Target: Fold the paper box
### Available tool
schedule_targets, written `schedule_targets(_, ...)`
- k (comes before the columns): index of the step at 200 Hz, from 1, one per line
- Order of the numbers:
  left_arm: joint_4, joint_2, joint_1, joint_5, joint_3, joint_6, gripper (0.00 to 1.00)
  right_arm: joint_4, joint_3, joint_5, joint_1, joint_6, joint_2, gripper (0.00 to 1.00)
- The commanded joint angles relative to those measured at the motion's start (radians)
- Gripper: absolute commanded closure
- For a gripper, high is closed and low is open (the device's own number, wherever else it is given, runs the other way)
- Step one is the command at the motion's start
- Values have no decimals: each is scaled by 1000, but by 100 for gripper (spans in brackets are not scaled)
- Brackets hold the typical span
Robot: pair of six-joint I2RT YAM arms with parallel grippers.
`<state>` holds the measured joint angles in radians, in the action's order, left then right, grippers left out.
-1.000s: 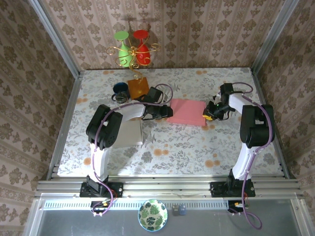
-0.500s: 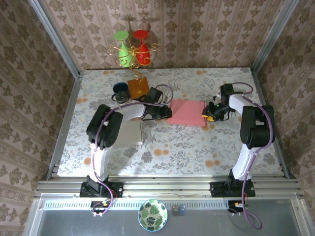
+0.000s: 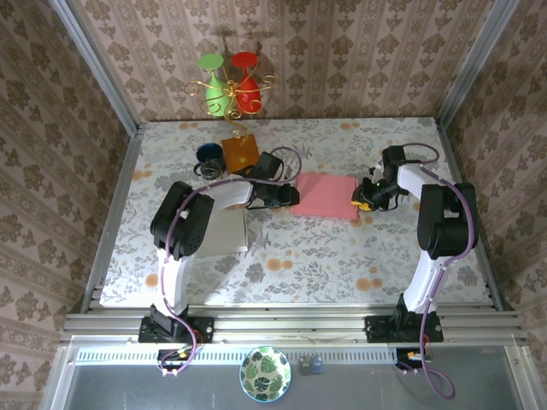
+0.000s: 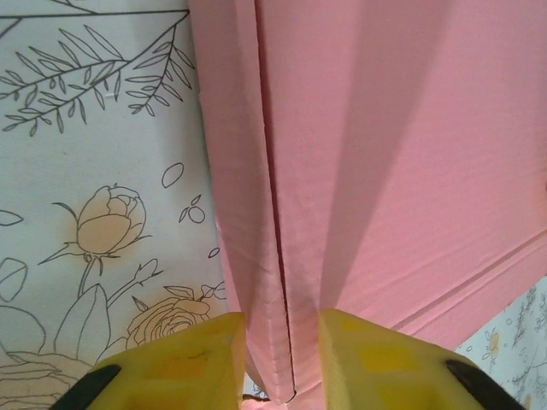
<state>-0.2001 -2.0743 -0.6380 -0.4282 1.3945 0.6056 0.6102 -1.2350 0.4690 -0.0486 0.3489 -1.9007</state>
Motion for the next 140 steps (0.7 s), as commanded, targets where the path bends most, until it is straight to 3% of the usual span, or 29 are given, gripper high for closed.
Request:
schedule_targets(1, -25, 56, 20, 7, 11, -5, 66, 56, -10, -20, 2, -34, -24, 76)
schedule_targets(45, -74, 15, 56, -20, 78, -27, 63, 68, -23, -21, 9, -41, -29, 76)
schedule_targets(140, -59, -36, 29, -14, 122, -50, 60, 68, -24, -20, 15, -44, -27, 76)
